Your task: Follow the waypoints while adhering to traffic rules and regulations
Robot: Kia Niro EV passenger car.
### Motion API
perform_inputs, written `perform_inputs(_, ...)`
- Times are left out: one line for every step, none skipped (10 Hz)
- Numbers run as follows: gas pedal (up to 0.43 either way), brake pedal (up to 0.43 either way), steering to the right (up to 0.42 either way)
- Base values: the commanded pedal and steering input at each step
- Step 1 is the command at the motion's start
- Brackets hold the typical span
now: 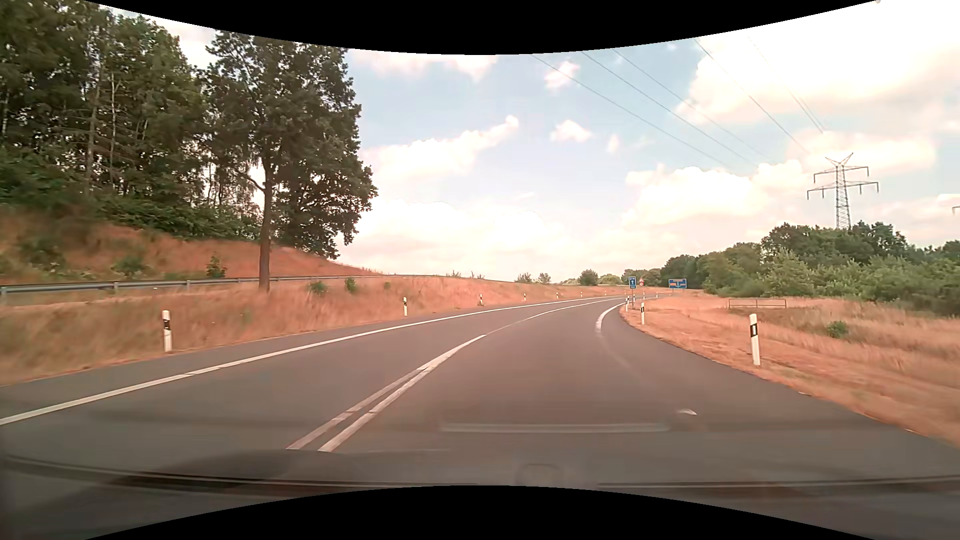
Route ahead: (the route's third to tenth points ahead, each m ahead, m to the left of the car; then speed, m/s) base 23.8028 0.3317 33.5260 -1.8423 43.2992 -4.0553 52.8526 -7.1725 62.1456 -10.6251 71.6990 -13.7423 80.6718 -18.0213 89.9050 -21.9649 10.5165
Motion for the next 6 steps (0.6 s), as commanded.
perform_inputs(0.220,0.000,0.061)
perform_inputs(0.220,0.000,0.060)
perform_inputs(0.220,0.000,0.058)
perform_inputs(0.220,0.000,0.053)
perform_inputs(0.228,0.000,0.046)
perform_inputs(0.358,0.000,0.038)
